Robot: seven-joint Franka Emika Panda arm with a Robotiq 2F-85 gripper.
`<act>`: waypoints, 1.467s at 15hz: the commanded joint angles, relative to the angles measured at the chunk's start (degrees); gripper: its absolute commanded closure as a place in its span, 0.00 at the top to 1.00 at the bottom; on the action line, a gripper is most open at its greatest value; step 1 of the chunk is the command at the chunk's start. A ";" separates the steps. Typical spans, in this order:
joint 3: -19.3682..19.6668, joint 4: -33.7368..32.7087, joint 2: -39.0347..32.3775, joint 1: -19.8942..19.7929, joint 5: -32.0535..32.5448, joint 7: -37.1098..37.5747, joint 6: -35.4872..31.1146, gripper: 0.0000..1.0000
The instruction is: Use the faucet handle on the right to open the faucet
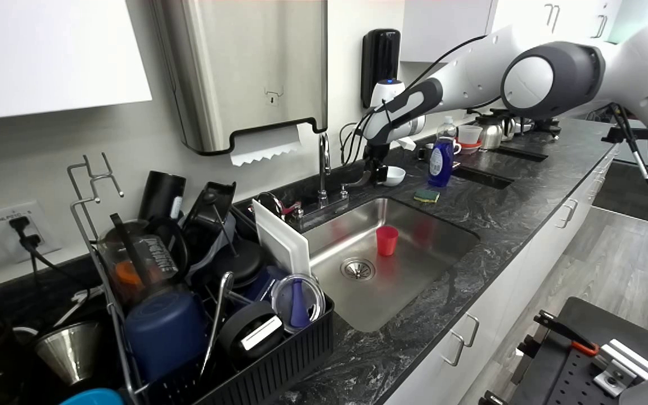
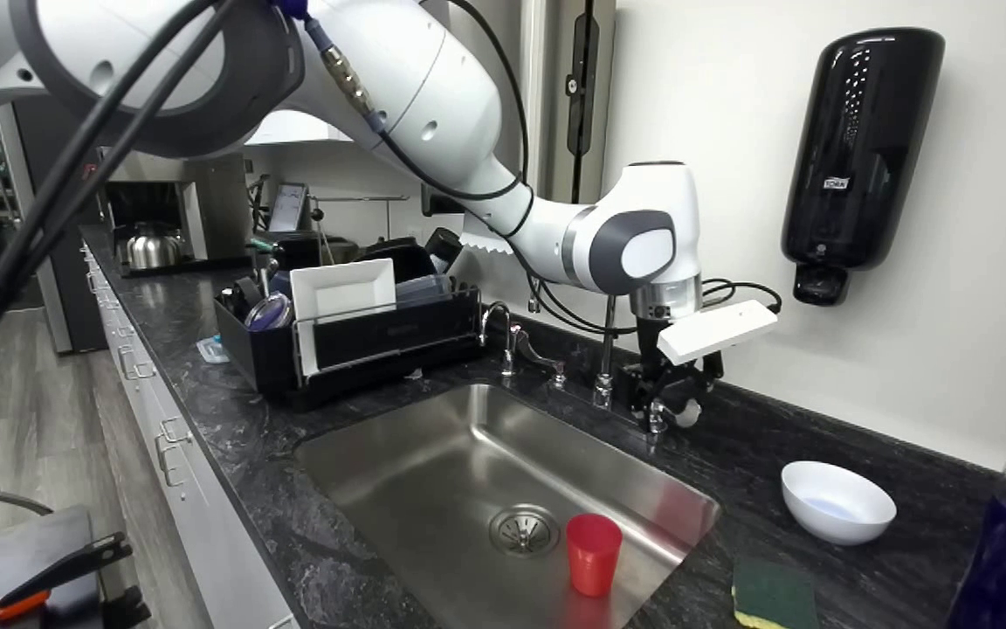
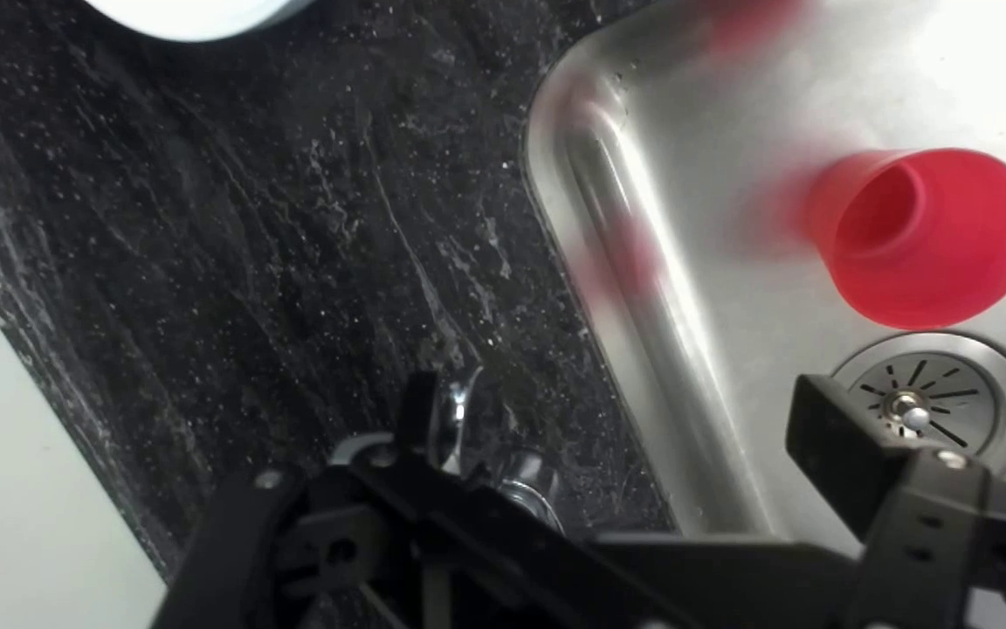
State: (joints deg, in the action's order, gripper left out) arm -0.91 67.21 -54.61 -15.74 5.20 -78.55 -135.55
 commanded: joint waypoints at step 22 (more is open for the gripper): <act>-3.09 10.11 7.05 -0.98 -2.30 -2.54 1.88 1.00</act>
State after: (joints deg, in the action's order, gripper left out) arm -3.12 73.01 -50.53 -15.98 4.22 -79.14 -133.97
